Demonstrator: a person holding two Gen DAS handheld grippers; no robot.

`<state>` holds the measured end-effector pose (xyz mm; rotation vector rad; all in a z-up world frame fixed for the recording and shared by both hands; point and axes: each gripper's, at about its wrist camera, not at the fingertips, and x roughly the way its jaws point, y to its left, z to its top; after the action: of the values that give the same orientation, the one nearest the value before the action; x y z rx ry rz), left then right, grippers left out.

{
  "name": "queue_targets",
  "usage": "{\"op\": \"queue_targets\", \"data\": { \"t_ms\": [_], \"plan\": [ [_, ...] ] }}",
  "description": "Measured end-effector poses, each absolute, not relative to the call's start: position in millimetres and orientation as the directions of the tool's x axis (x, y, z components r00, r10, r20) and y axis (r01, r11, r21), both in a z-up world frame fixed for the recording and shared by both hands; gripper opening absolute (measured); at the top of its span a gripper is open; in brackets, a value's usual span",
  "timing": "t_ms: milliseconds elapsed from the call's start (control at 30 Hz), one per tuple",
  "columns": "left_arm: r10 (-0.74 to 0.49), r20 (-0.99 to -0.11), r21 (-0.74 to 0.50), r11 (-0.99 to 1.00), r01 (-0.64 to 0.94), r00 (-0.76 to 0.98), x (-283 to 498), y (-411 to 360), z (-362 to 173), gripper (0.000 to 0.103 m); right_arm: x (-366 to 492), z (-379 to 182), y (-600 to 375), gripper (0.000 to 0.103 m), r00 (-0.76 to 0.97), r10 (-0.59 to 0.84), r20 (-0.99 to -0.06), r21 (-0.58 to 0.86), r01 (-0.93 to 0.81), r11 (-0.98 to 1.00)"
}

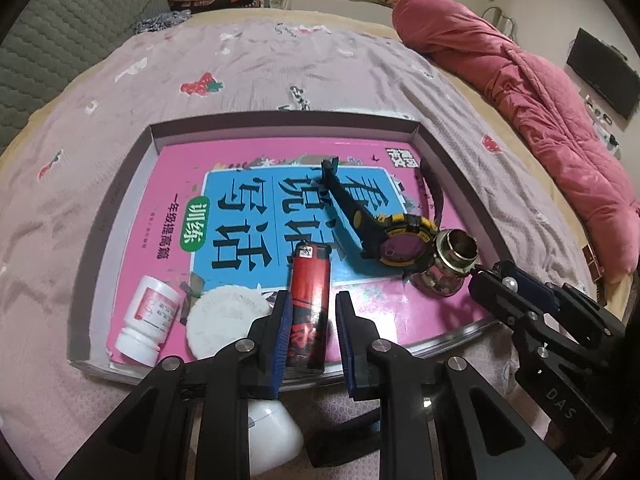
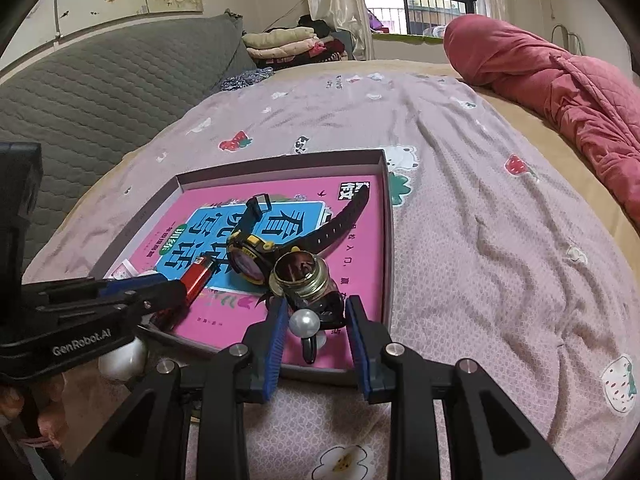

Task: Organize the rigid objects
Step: 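Lower red lighter into tray with left tool while right tool holds clip above tray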

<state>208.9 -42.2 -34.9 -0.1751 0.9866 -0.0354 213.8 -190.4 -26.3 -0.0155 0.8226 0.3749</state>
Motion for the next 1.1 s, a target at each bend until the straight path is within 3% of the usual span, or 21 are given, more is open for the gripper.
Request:
{"op": "queue_targets", "data": {
  "t_ms": [1100],
  "plan": [
    [-0.107, -0.816, -0.159, 0.986, -0.044, 0.567, 198.4, -38.0, -24.4, 0.022, 213.9, -30.9, -183.0, 0.03, 0.633, 0.309, -0.71, 0.086, -0.357, 0.93]
  ]
}}
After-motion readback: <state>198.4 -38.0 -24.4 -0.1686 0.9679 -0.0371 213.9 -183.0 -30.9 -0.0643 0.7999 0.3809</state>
